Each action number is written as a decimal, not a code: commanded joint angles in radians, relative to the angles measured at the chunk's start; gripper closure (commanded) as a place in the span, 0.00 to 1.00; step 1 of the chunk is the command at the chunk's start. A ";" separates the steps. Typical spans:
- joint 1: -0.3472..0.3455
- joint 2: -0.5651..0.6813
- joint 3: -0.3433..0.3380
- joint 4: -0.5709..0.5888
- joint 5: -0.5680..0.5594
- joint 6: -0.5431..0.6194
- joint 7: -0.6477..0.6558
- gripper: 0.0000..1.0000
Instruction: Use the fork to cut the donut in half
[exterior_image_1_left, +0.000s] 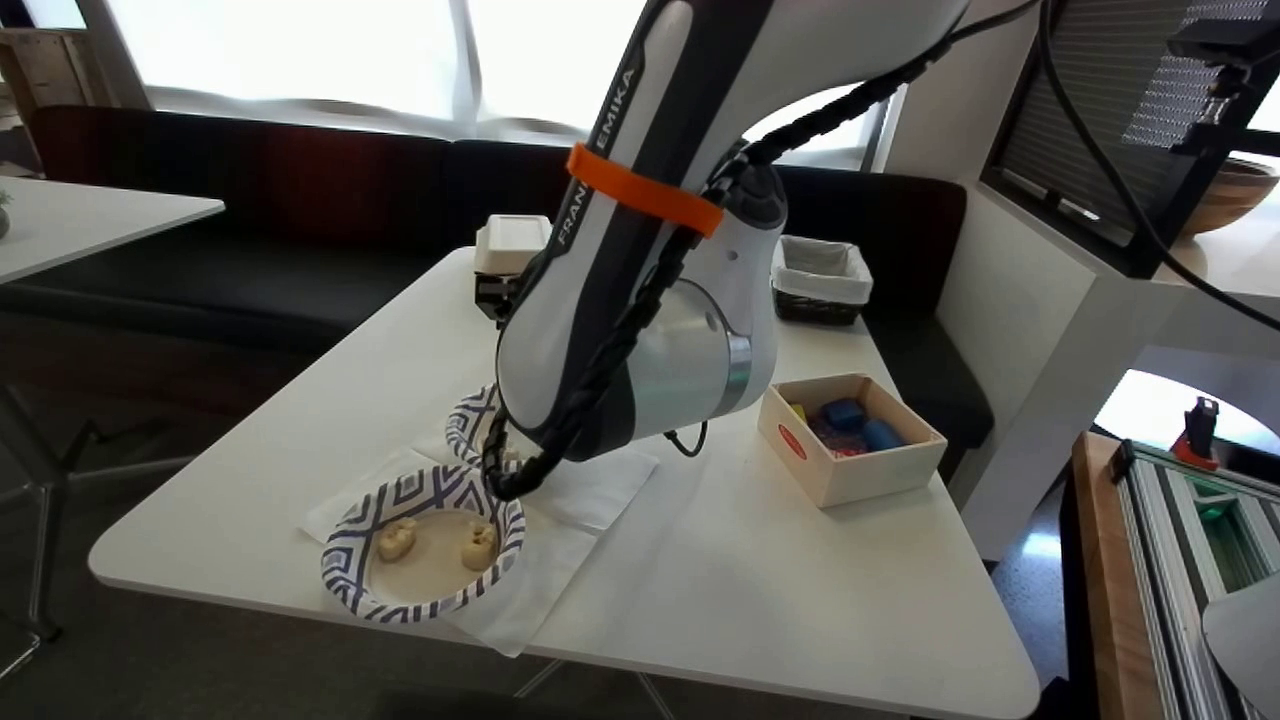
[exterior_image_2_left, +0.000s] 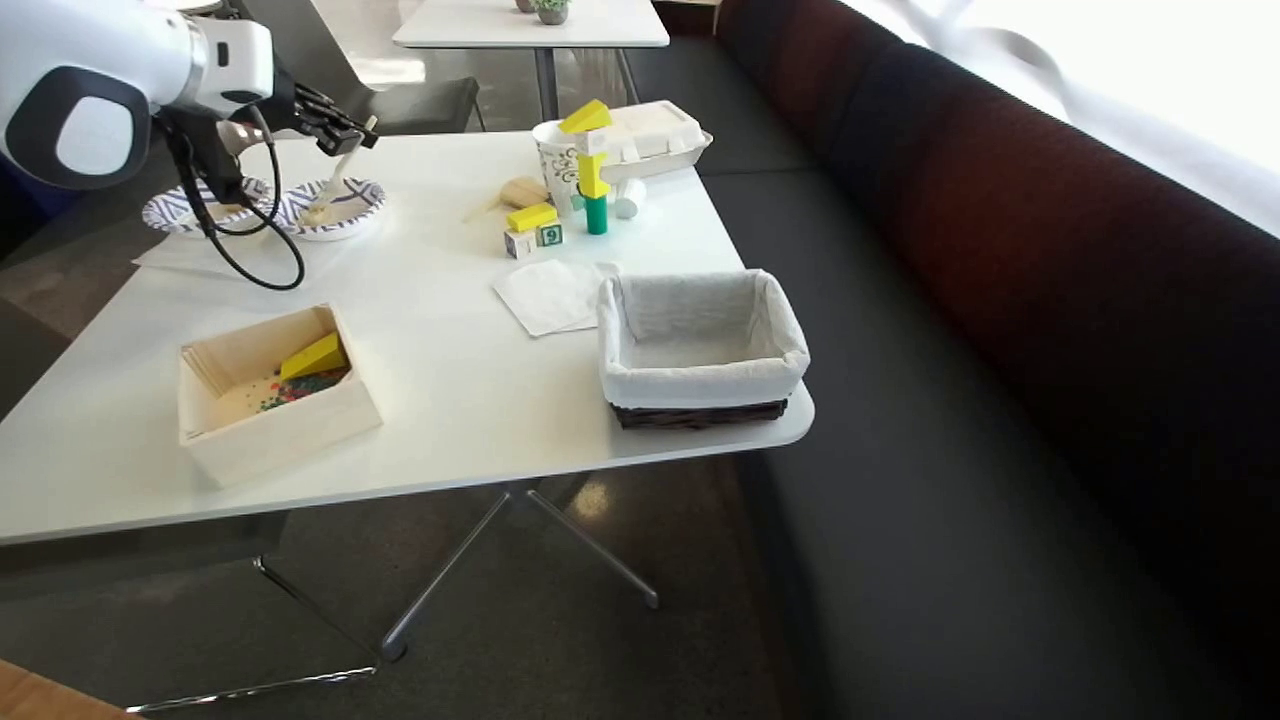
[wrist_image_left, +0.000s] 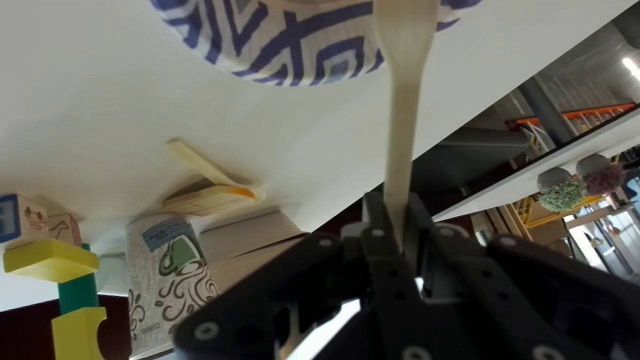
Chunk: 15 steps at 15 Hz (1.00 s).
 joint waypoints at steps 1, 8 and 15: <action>0.051 0.014 -0.026 0.008 0.081 0.027 -0.035 0.97; 0.088 0.049 -0.035 0.053 0.179 0.079 -0.077 0.97; 0.110 0.105 -0.033 0.130 0.245 0.099 -0.113 0.97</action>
